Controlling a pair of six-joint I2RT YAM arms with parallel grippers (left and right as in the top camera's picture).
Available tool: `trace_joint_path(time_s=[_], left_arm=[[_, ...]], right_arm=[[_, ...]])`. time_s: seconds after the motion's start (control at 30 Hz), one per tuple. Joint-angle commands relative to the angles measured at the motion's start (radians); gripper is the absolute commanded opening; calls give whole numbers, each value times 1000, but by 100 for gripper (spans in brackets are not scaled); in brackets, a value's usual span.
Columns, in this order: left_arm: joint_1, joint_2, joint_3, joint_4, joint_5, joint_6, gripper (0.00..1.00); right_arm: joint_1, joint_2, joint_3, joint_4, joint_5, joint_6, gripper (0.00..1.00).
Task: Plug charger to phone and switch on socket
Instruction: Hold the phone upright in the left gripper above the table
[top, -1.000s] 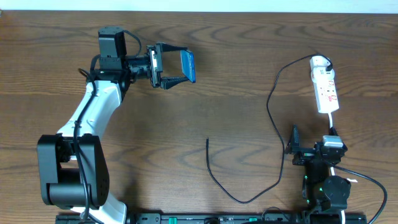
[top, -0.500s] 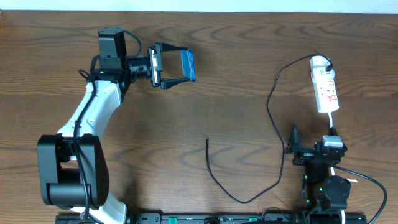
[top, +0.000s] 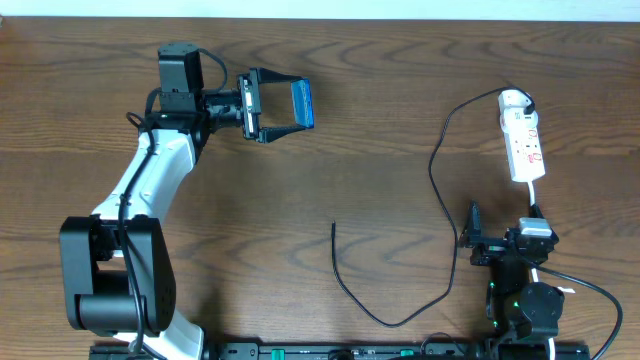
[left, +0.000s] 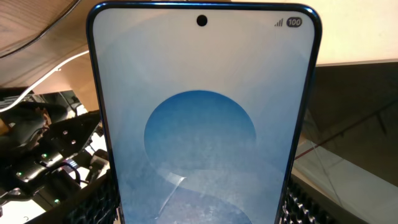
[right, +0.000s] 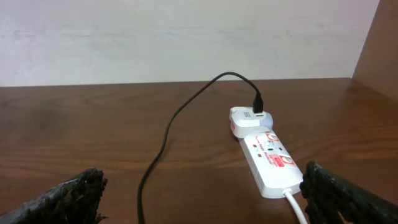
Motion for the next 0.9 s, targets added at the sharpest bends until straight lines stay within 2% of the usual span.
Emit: trace_joint_path(time_s=[0.0,0.87], left_arm=[[3,-33,9,8,43,-11,7],[3,-33,9,8,66,-40,7]], right_arm=[[7,-7,-2,-3,2,11,99],[7,-7,-2,-3,2,11,99]])
